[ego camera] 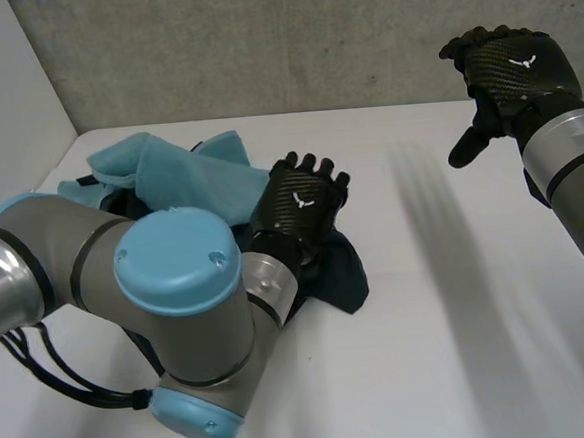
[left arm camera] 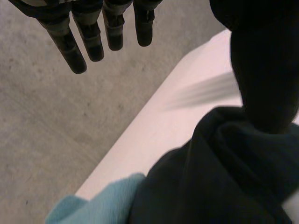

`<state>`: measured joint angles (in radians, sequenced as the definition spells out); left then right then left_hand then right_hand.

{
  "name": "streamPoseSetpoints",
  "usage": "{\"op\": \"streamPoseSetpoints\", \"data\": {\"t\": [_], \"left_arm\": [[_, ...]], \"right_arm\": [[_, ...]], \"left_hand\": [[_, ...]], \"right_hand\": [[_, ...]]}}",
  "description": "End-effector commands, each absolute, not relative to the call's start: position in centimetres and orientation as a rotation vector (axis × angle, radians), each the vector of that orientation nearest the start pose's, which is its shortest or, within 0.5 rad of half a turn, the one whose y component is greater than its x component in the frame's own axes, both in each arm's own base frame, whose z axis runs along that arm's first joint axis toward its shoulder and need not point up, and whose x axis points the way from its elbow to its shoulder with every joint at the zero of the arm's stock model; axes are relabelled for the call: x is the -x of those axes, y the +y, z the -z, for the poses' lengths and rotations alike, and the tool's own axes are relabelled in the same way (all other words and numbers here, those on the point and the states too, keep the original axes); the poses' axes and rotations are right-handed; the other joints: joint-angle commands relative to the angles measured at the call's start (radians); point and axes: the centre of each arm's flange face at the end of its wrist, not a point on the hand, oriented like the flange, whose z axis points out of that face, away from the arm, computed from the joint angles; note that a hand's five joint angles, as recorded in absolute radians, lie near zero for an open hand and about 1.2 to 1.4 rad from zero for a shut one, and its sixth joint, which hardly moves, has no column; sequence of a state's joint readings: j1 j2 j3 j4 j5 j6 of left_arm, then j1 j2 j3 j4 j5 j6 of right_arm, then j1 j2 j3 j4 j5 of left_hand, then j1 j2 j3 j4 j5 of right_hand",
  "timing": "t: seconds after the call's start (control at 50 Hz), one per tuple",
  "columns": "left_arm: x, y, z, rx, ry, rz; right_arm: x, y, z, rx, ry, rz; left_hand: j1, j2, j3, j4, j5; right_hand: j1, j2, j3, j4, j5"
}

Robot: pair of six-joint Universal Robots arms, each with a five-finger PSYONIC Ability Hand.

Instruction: Fold the laundry.

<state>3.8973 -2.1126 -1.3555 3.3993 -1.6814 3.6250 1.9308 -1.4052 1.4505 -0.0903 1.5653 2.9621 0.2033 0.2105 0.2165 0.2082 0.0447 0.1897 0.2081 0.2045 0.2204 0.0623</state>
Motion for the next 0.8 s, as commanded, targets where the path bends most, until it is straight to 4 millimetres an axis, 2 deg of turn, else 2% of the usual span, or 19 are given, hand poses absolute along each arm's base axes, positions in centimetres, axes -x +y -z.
{"op": "streamPoseSetpoints", "data": {"t": [0.02,0.08,0.1,0.16,0.18,0.22,0.24,0.26,0.32,0.36,0.48,0.58,0.62,0.66,0.68,0.74,0.76,0.78,0.8], "left_arm": [[34.0,-22.2,-22.2,-1.215,2.047,2.152],[32.8,-23.8,-23.0,-1.145,2.039,2.155],[31.9,-25.2,-23.4,-1.09,2.03,2.154],[30.3,-27.6,-24.1,-0.997,2.013,2.151],[29.2,-29.1,-24.4,-0.949,2.004,2.149],[28.6,-30.3,-24.7,-0.929,1.989,2.156],[28.3,-31.0,-24.7,-0.925,1.985,2.161],[28.0,-32.2,-24.4,-0.93,1.987,2.165],[27.9,-34.2,-23.0,-0.974,2.005,2.165],[27.9,-35.2,-22.4,-0.993,2.01,2.164],[28.0,-38.6,-19.4,-1.045,2.028,2.154],[28.5,-40.2,-17.8,-1.068,2.028,2.158],[28.8,-40.7,-17.2,-1.083,2.026,2.162],[29.0,-40.9,-16.8,-1.093,2.031,2.162],[29.0,-41.0,-16.7,-1.099,2.031,2.161],[29.1,-41.5,-16.2,-1.117,2.024,2.151],[29.1,-41.6,-16.2,-1.118,2.016,2.151],[29.1,-41.8,-16.2,-1.108,1.998,2.148],[29.1,-42.0,-16.3,-1.101,1.983,2.151]], "right_arm": [[-25.3,-28.3,-28.9,0.641,2.021,2.086],[-25.7,-27.8,-28.3,0.711,2.047,2.035],[-25.8,-27.7,-27.7,0.752,2.072,2.003],[-26.0,-27.5,-26.4,0.814,2.113,1.951],[-26.1,-27.4,-26.0,0.827,2.121,1.937],[-26.8,-26.8,-25.3,0.855,2.122,1.903],[-27.8,-26.0,-24.5,0.892,2.113,1.858],[-28.4,-25.3,-24.1,0.919,2.103,1.832],[-30.4,-23.6,-22.5,0.995,2.077,1.759],[-31.1,-23.1,-21.7,1.018,2.066,1.734],[-33.6,-22.9,-18.5,1.07,2.005,1.714],[-35.6,-22.3,-16.7,1.111,1.962,1.704],[-36.3,-22.5,-15.4,1.127,1.969,1.687],[-36.6,-22.8,-14.8,1.136,1.976,1.682],[-36.8,-23.0,-14.1,1.149,1.986,1.68],[-37.0,-23.5,-13.5,1.168,2.005,1.694],[-37.0,-23.7,-13.1,1.185,2.016,1.71],[-37.0,-23.9,-13.1,1.194,2.019,1.721],[-37.1,-24.0,-13.1,1.201,2.021,1.736]], "left_hand": [[-0.019,-0.026,-0.032,-0.024,-0.035],[-0.016,-0.023,-0.029,-0.021,-0.032],[-0.01,-0.018,-0.024,-0.015,-0.026],[-0.002,-0.009,-0.015,-0.006,-0.018],[0.007,0.0,-0.006,0.002,-0.009],[0.01,0.003,-0.003,0.005,-0.006],[0.016,0.009,0.003,0.011,0.0],[0.034,0.026,0.02,0.029,0.018],[0.048,0.041,0.035,0.043,0.032],[0.054,0.047,0.041,0.049,0.038],[0.081,0.073,0.067,0.076,0.065],[0.098,0.091,0.085,0.093,0.082],[0.151,0.144,0.138,0.146,0.135],[0.204,0.196,0.19,0.199,0.188],[0.253,0.246,0.24,0.248,0.237],[0.687,0.68,0.674,0.682,0.671],[0.874,0.867,0.861,0.869,0.858],[1.19,1.183,1.177,1.185,1.174],[1.193,1.186,1.18,1.188,1.177]], "right_hand": [[-0.015,-0.034,-0.03,-0.046,-0.062],[-0.015,-0.034,-0.03,-0.046,-0.062],[-0.015,-0.034,-0.03,-0.046,-0.062],[-0.015,-0.034,-0.03,-0.046,-0.062],[-0.015,-0.034,-0.03,-0.046,-0.062],[-0.015,-0.034,-0.03,-0.046,-0.062],[-0.015,-0.034,-0.03,-0.046,-0.062],[-0.015,-0.034,-0.03,-0.046,-0.062],[-0.015,-0.034,-0.03,-0.046,-0.062],[-0.015,-0.034,-0.03,-0.046,-0.062],[-0.015,-0.034,-0.03,-0.046,-0.062],[0.051,0.032,0.036,0.02,0.004],[0.083,0.065,0.068,0.052,0.036],[0.165,0.147,0.15,0.134,0.118],[0.29,0.272,0.276,0.26,0.243],[0.546,0.528,0.531,0.515,0.499],[0.835,0.816,0.82,0.804,0.788],[1.024,1.005,1.009,0.993,0.977],[1.205,1.186,1.19,1.174,1.158]]}}
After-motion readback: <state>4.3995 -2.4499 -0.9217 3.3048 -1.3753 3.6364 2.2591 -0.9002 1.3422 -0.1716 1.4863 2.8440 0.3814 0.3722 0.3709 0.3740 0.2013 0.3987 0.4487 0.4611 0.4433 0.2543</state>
